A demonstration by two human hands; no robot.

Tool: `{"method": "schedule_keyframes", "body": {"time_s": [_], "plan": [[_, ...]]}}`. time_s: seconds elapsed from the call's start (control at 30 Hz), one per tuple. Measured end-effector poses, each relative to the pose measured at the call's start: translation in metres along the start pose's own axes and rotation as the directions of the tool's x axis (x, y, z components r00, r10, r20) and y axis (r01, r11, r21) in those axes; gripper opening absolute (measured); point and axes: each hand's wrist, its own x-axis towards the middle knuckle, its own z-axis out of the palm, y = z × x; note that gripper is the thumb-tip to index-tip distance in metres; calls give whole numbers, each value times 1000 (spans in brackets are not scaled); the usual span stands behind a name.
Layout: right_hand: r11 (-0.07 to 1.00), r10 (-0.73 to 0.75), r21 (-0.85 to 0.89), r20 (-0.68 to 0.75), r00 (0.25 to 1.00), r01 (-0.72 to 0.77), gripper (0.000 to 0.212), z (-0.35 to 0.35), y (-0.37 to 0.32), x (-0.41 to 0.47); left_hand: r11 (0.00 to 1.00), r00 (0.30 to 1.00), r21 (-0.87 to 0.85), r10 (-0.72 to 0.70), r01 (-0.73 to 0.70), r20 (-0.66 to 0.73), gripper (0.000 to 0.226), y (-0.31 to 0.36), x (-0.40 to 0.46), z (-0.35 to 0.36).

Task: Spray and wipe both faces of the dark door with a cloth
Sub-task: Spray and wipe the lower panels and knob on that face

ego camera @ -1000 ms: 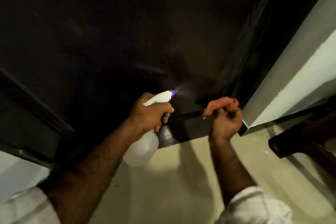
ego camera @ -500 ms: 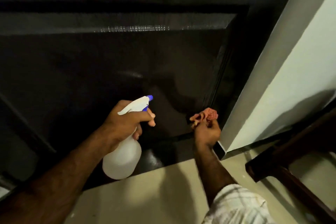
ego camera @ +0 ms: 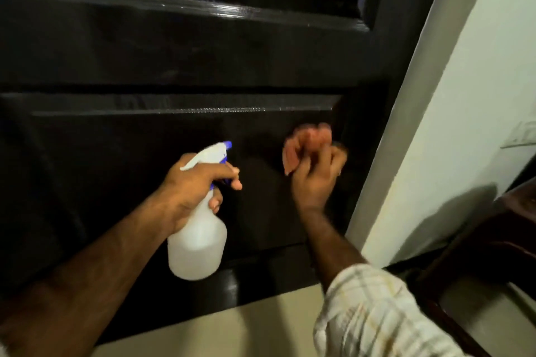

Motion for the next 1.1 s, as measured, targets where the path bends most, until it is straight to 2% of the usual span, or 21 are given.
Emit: {"method": "schedule_keyframes", "body": {"time_s": [0.03, 0.07, 0.1, 0.13, 0.17, 0.2, 0.23, 0.27, 0.3, 0.37, 0.43, 0.5, 0.6, 0.67, 0.7, 0.73, 0.8, 0.87, 0.97, 1.1], "plan": [[987, 162, -6, 23, 987, -162, 41, 2, 25, -38, 1000, 1000, 2, -13, 13, -7, 23, -2, -4, -4], [929, 370, -31, 32, 929, -369, 40, -4, 49, -70, 1000, 1000, -1, -31, 31, -7, 23, -5, -7, -6], [831, 556, -69, 46, 830, -552, 39, -7, 65, -90, 999, 999, -2, -44, 44, -14, 22, -5, -9, -11], [689, 725, -101, 94, 682, -718, 34, -11, 90, -101, 998, 998, -3, -56, 56, -15, 22, -6, -11, -13], [567, 823, -185, 153, 546, -803, 25, -16, 98, -96, 998, 998, 0, -58, 58, -16, 21, -3, -11, -16], [491, 870, -302, 206, 447, -817, 16, -19, 102, -86, 998, 998, 6, -57, 57, -16, 20, -1, -11, -18], [455, 890, -340, 215, 403, -823, 19, -19, 101, -67, 998, 998, 14, -54, 54, -16, 19, 3, -10, -20], [446, 895, -354, 171, 411, -822, 25, -16, 92, -42, 999, 999, 15, -49, 49, -11, 18, 10, -9, -22], [482, 875, -336, 135, 465, -809, 29, -13, 78, -17, 999, 999, 17, -42, 42, -9, 18, 16, -7, -23], [628, 771, -181, 16, 636, -757, 30, -12, 29, 32, 1000, 1000, 13, -17, 17, -12, 18, 29, -5, -25], [800, 594, -117, 13, 804, -589, 19, -15, -18, 84, 1000, 1000, 0, 4, -4, -13, 20, 40, -4, -25], [925, 352, -162, 32, 935, -343, 16, -22, -48, 120, 999, 999, -10, 31, -31, -16, 20, 47, -4, -25], [980, 104, -177, 47, 993, -94, 25, -25, -33, 103, 998, 998, -30, 54, -56, -37, 22, 46, -10, -29], [969, 161, -202, 100, 982, -138, 38, -24, 10, 44, 998, 999, -62, 31, -33, -31, 25, 39, -16, -34], [949, 266, -213, 148, 953, -232, 44, -26, 30, 11, 997, 999, -69, 23, -25, -25, 26, 34, -19, -38], [910, 388, -230, 191, 902, -344, 48, -33, 49, -18, 998, 1000, -64, 21, -22, -15, 26, 28, -21, -40], [798, 597, -304, 290, 747, -520, 45, -42, 81, -65, 999, 1000, -41, 20, -20, -4, 22, 12, -24, -45], [730, 684, -351, 364, 632, -587, 41, -46, 101, -94, 1000, 1000, -14, 16, -16, 6, 17, -6, -23, -51], [686, 708, -234, 433, 558, -689, 39, -44, 64, -109, 998, 999, 53, 30, -31, 26, 13, -23, -19, -64], [578, 684, -67, 583, 438, -813, 42, -29, -34, -114, 1000, 1000, 26, -5, 5, -12, 24, -16, -17, -85]]}}
